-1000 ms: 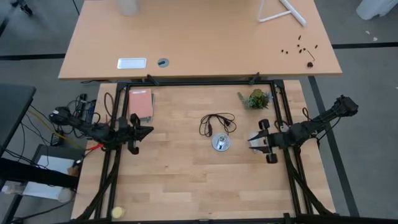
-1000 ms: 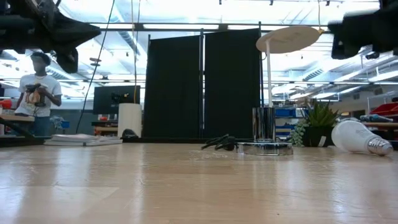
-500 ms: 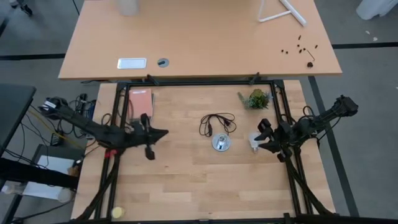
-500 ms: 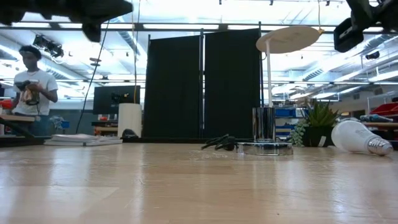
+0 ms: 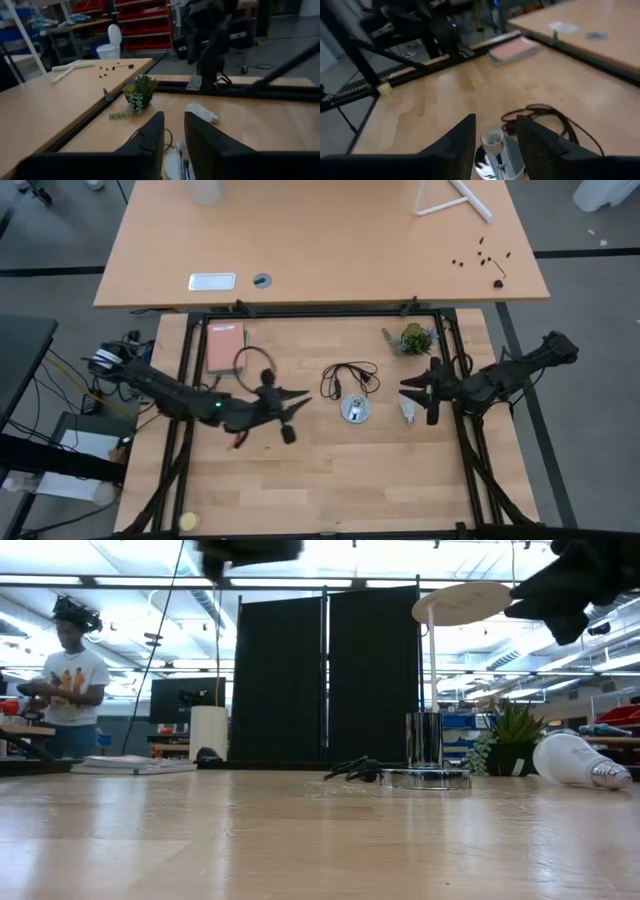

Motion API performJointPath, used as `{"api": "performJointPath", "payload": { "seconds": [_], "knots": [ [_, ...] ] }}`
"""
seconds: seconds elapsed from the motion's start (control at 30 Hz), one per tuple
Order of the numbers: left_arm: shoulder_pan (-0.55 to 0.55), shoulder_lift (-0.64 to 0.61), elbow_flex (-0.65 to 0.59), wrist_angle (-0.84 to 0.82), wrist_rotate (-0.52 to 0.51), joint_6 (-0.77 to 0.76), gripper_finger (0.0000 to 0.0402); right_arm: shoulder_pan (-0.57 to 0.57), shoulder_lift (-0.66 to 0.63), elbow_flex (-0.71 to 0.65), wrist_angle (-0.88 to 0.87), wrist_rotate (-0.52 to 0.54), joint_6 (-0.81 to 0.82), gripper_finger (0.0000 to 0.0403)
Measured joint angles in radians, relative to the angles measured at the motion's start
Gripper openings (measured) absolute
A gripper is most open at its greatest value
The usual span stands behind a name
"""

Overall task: Screw lightbulb
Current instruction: Insert the white lightbulb into the silver lamp

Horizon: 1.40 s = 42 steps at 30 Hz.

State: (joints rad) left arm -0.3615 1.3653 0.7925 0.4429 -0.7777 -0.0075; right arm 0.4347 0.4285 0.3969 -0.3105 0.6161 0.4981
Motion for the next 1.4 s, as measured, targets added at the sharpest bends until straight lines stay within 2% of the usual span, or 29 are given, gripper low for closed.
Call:
{"api": "performJointPath", "payload": {
  "seconds": [0.07, 0.17, 0.23, 0.33, 0.47, 0.57, 0.63, 0.77, 1.13, 1.27, 1.4],
  "knots": [
    [0.028, 0.059, 0.079, -0.07, 0.024, -0.025, 0.0103, 0.0, 0.015, 0.036, -0.121, 0.001, 0.105, 0.0149],
    [0.068, 0.152, 0.181, -0.139, 0.132, -0.051, 0.0114, 0.0, 0.037, 0.061, -0.303, 0.001, 0.323, 0.0149],
    [0.086, 0.21, 0.234, -0.146, 0.188, -0.054, 0.0115, 0.0, 0.048, 0.061, -0.414, -0.007, 0.463, 0.0149],
    [0.104, 0.283, 0.298, -0.146, 0.213, -0.055, 0.0115, 0.0, 0.079, 0.061, -0.532, -0.012, 0.574, 0.0149],
    [0.124, 0.371, 0.362, -0.147, 0.226, -0.055, 0.0115, -0.013, 0.13, 0.061, -0.572, -0.009, 0.621, 0.0149],
    [0.133, 0.42, 0.395, -0.146, 0.288, -0.058, 0.0115, -0.04, 0.177, 0.061, -0.58, -0.012, 0.66, 0.0149],
    [0.133, 0.447, 0.413, -0.141, 0.328, -0.078, 0.0115, -0.057, 0.217, 0.061, -0.584, -0.047, 0.688, 0.0149],
    [0.13, 0.482, 0.427, -0.141, 0.346, -0.102, 0.0115, -0.072, 0.31, 0.061, -0.587, -0.079, 0.707, 0.0149],
    [0.103, 0.492, 0.428, -0.179, 0.344, -0.109, 0.0115, -0.132, 0.455, 0.061, -0.688, -0.046, 0.877, 0.0148],
    [0.091, 0.492, 0.428, -0.191, 0.342, -0.109, 0.0115, -0.158, 0.506, 0.061, -0.687, -0.047, 0.874, 0.0145],
    [0.085, 0.491, 0.428, -0.187, 0.343, -0.108, 0.0115, -0.19, 0.579, 0.061, -0.646, -0.111, 0.817, 0.0141]
  ]
}}
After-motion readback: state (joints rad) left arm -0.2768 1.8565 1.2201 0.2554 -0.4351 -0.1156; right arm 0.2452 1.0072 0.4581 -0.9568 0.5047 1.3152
